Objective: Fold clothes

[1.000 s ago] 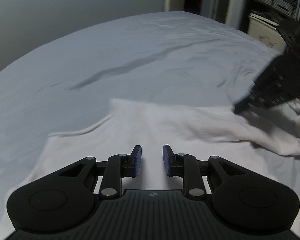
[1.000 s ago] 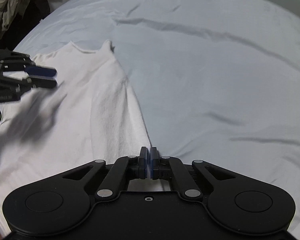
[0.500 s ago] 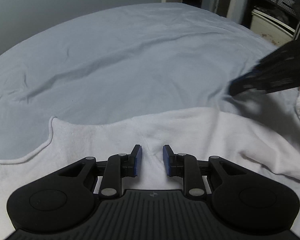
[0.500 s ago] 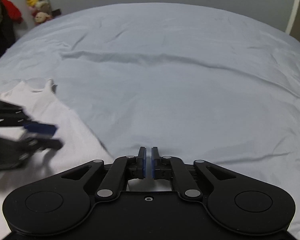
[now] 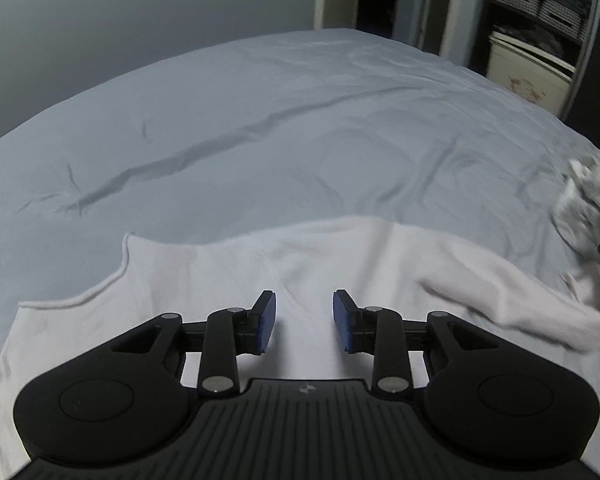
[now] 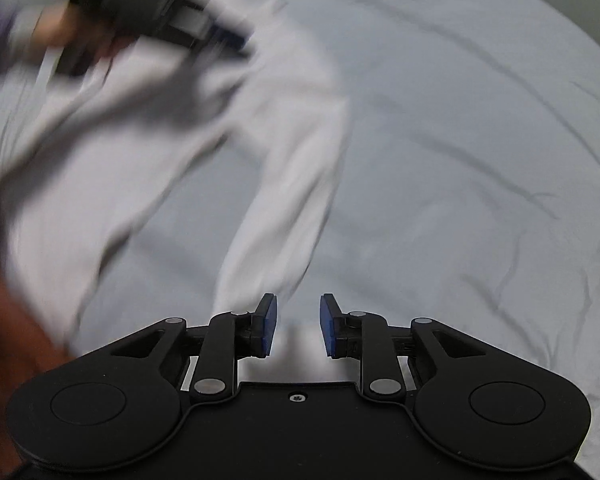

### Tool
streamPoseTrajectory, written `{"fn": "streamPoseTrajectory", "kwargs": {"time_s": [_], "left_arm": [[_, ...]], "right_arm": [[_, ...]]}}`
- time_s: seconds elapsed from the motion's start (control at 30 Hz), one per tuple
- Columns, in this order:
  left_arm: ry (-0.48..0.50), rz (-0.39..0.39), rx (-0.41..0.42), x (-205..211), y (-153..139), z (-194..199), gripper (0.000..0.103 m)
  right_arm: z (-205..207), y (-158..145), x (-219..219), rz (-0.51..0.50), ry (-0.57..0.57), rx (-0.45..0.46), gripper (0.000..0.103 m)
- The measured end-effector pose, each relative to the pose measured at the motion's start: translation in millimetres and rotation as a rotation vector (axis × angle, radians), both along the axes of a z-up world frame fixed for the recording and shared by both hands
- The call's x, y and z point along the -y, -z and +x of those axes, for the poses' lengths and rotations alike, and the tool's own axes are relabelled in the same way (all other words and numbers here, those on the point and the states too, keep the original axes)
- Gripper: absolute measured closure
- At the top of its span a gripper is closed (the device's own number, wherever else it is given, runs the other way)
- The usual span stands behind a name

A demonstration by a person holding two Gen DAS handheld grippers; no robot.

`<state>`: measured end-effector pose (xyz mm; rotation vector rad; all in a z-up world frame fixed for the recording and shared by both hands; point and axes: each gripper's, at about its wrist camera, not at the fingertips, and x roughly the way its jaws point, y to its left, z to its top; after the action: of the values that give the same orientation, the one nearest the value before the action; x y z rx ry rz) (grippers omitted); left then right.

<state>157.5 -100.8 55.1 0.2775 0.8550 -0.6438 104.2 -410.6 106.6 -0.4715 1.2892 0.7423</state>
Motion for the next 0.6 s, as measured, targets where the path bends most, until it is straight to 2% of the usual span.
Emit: {"fn": "streamPoseTrajectory", "kwargs": {"time_s": [0.1,0.27,0.3,0.37,0.4,0.5,0.6], "left_arm": [[0.029,0.030,-0.017,2,-4,-15,0.073],[0.047,0.056,-0.020,6,-8,-30,0.072],[0.049,0.060,-0.022,7,-10,-33,0.072],[0.050,0.067,-0.024,10,-12,-37,0.072],[0.052,0.070,-0.025,11,-13,-39,0.072],[0.058,0.079,-0.024,16,-13,-41,0.072],[0.062,0.083,-0.032,26,-11,-43,0.072]], "right_arm": [[-26,16,-8,-0.066,-0.100,-0.014,0.080],[-35,33,-14,-0.092,-0.154,-0.021,0.080],[-35,36,-13,-0.096,-0.152,-0.022,0.083],[-33,41,-12,-0.103,-0.126,-0.026,0.100],[-34,40,-11,-0.098,-0.113,-0.021,0.100],[-39,19,-5,-0.057,-0.085,0.017,0.100],[-43,-25,8,0.003,-0.006,0.075,0.100]]}}
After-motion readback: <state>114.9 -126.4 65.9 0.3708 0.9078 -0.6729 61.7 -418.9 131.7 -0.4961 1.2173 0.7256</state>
